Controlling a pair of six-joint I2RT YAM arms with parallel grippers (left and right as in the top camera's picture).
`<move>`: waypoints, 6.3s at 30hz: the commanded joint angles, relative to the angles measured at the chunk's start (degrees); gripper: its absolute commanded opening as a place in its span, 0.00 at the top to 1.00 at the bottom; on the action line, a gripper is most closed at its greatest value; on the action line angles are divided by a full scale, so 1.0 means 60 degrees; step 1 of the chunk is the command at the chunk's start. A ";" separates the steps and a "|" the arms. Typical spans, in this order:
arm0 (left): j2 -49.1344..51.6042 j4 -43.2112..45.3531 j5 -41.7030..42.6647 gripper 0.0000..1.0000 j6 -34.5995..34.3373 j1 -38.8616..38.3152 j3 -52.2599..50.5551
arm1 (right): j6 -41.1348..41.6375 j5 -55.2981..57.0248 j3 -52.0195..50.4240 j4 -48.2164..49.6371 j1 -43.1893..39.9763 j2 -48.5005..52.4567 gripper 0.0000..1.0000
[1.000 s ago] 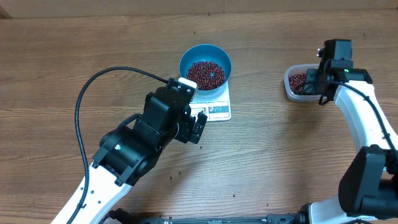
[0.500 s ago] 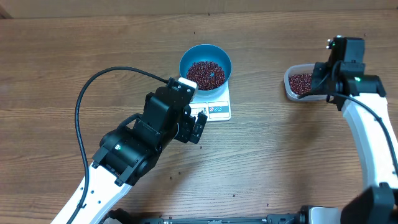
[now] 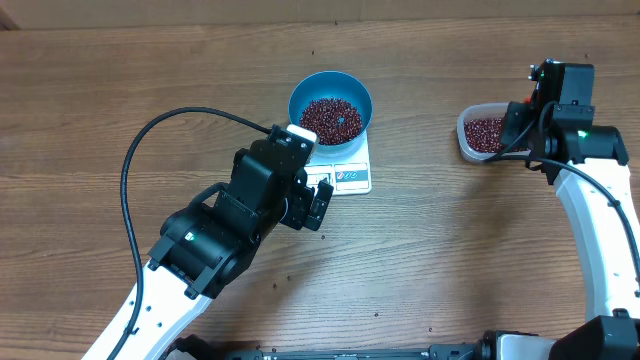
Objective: Scoop item into bowl and weigh 150g on scale
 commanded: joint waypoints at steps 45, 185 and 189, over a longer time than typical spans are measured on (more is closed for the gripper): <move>-0.0164 0.0033 -0.0058 0.00 -0.0069 0.0044 0.0036 | 0.3971 -0.0860 -0.0845 0.0645 -0.0820 0.1075 0.95; -0.0164 0.0033 -0.0058 0.00 -0.0069 0.0044 0.0036 | -0.0015 -0.1435 -0.0827 -0.2408 -0.0816 -0.2710 0.00; -0.0164 0.0033 -0.0055 0.00 -0.0069 0.0044 0.0036 | -0.0015 -0.1435 -0.0827 -0.2408 -0.0816 -0.2710 0.00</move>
